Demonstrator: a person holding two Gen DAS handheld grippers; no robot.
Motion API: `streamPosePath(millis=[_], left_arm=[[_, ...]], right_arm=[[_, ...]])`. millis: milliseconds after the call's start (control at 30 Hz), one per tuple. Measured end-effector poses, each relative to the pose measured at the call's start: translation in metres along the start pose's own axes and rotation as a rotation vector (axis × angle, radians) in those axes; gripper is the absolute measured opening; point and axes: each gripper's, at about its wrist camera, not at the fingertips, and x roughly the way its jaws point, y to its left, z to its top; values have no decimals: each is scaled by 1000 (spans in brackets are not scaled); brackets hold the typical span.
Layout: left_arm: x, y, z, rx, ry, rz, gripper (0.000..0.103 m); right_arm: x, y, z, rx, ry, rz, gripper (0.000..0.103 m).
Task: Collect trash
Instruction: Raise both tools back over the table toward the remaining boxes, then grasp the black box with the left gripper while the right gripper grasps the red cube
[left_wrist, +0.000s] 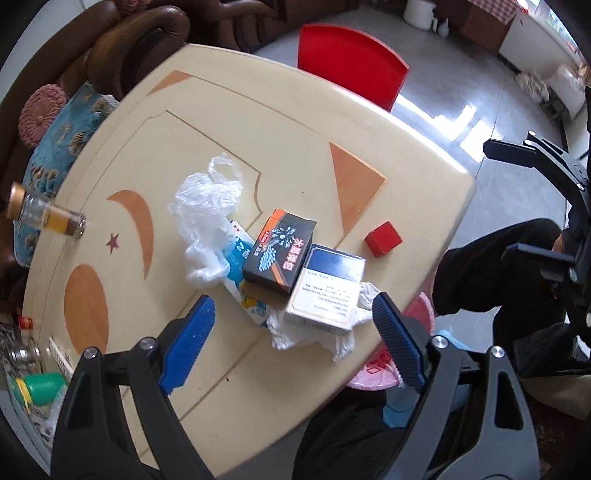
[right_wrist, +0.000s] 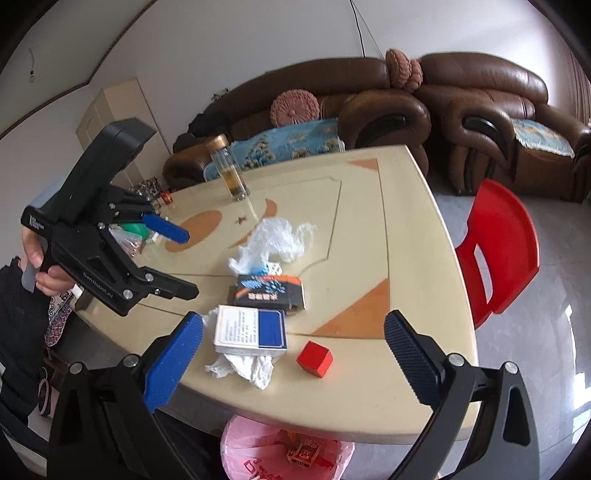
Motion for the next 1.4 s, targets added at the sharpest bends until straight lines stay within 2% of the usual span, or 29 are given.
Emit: streamPosePath(millis=[467, 633, 800, 1100, 1267, 1400], left_arm=[[82, 12, 32, 22, 141, -36, 85], [96, 14, 37, 19, 159, -60, 85], [107, 10, 37, 44, 174, -68, 85], [124, 9, 42, 50, 184, -73, 85], [132, 9, 40, 45, 183, -83, 85], [140, 7, 41, 39, 190, -99, 74]], right_arm=[[57, -17, -39, 49, 82, -35, 96], [75, -23, -44, 86, 102, -13, 96], [87, -18, -49, 65, 120, -18, 96], [99, -8, -58, 0, 100, -73, 96], [103, -6, -61, -12, 93, -95, 88], [109, -7, -63, -16, 100, -114, 77]])
